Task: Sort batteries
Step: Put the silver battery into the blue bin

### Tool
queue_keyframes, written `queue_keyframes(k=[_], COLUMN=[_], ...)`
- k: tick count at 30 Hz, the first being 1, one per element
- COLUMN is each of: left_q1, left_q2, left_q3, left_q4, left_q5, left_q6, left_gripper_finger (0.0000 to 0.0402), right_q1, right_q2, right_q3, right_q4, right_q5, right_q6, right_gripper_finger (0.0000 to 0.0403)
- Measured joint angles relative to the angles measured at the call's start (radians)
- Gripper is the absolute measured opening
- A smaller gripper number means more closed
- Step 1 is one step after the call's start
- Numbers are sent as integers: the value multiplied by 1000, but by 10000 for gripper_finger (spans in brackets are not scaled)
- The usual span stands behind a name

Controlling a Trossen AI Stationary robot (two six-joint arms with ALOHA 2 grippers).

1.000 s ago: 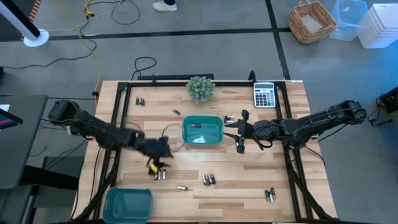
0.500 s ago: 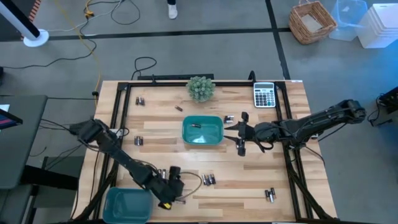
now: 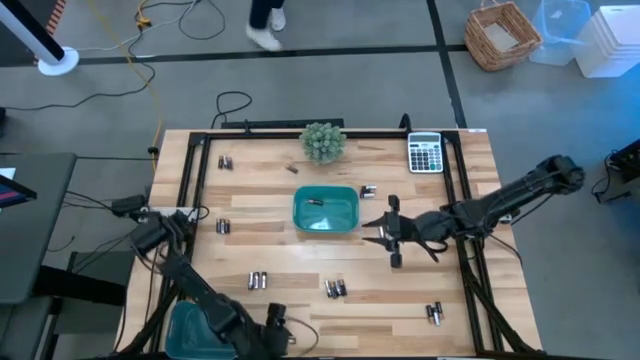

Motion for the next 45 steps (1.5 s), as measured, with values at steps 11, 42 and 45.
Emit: queue_keyframes(k=[11,42,45], left_q1=[-6,23,25], left_q2=[140,143,142], left_q3=[182,179,179], left_q4=[-312,-367,-367], left_q5=[-55,0,9], left_q6=[-155,-223,-222], left_gripper_finger=[210,56,50], right_q1=[128,167,165], right_q2=[1,1,1], right_q3=[0,0,0], right_q4=[40,35,33], right_q5=[88,137,137], right_q6=[35,43,43], right_gripper_finger=[168,168,168])
